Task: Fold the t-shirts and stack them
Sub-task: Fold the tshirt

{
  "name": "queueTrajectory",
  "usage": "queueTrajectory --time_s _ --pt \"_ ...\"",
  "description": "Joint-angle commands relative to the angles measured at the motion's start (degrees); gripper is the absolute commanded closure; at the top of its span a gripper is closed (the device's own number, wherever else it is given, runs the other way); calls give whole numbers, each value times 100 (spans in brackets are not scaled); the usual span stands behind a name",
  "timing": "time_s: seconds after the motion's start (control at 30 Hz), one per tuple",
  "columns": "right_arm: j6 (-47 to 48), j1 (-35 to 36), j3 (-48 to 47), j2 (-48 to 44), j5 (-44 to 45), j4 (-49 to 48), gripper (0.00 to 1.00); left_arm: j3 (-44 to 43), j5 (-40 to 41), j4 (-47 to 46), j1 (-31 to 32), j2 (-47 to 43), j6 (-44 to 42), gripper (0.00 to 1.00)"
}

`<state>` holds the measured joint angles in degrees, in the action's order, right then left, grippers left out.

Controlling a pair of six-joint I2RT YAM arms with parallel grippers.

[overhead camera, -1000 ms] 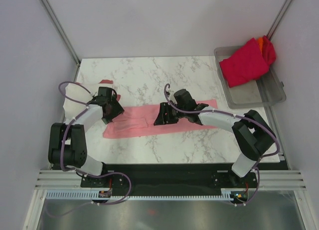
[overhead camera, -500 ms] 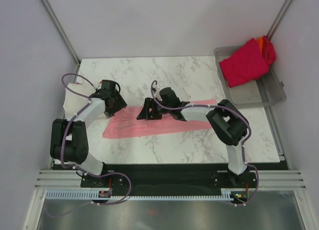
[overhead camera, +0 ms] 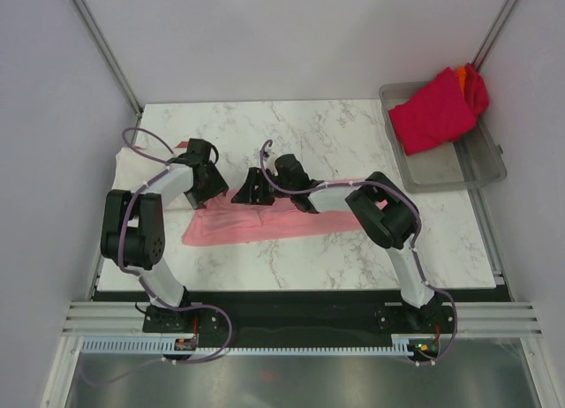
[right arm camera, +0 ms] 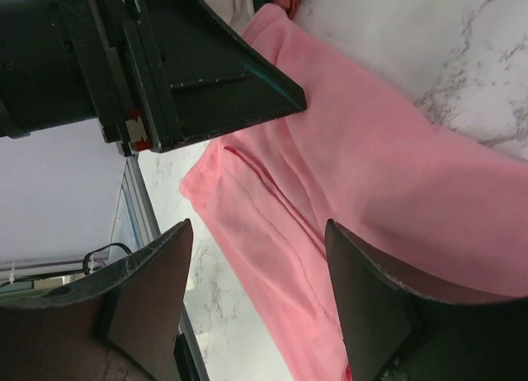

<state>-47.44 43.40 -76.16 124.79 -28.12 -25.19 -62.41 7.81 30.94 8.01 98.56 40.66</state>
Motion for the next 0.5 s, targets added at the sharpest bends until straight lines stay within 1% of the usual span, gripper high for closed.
queueTrajectory --time_s 0.0,0.23,0.33,0.47 --pt "-134 55 -197 212 69 -828 27 -210 19 158 25 93 -103 24" --pt "-169 204 -470 660 26 -803 27 -245 -52 193 25 189 -138 24" --pt "-231 283 -278 643 -53 -917 30 -245 27 193 25 216 -164 24" --pt "-195 397 39 432 -185 -1093 30 -298 97 246 25 277 -191 24"
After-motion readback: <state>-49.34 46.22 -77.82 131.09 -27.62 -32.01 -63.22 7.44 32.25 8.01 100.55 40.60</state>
